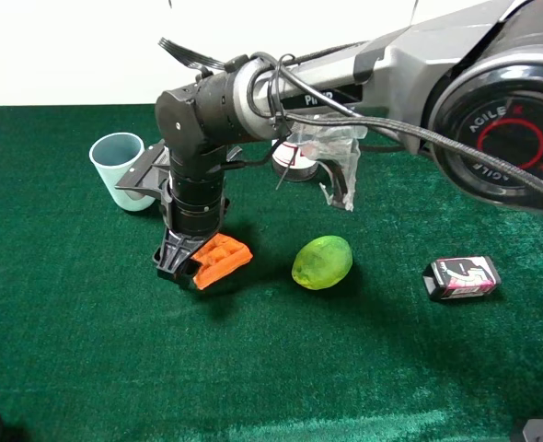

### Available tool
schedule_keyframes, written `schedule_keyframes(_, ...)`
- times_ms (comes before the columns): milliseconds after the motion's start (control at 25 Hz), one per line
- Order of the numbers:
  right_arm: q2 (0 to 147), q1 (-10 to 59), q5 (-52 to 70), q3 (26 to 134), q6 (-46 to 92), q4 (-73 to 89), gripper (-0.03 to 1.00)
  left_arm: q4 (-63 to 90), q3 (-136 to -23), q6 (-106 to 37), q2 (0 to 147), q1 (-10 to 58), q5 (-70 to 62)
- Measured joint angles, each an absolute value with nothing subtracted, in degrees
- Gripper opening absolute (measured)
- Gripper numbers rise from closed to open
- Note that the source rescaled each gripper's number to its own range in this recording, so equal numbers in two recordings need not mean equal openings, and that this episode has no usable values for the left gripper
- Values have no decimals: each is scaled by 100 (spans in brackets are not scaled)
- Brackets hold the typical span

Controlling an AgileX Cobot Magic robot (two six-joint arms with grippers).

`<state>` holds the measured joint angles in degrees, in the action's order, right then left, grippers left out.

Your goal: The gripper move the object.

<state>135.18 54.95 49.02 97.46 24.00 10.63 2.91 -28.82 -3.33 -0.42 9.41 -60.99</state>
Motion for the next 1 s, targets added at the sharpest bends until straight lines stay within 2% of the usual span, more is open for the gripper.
schedule_keyframes(80,13518,5495,4902,9752,2412,1069,90,291,-2882,-333,-42,941,-6099)
schedule_keyframes(200,13493,5495,4902,9788,2412,1064,95,291,-2882,-333,-42,941,-6099)
schedule_keyframes(480,12988,5495,5014,9788,2000,1007,97,291,-2882,-333,-42,941,-6099)
schedule_keyframes(1000,11345,5495,6514,9474,1805,631,96,291,-2882,-333,-42,941,-6099)
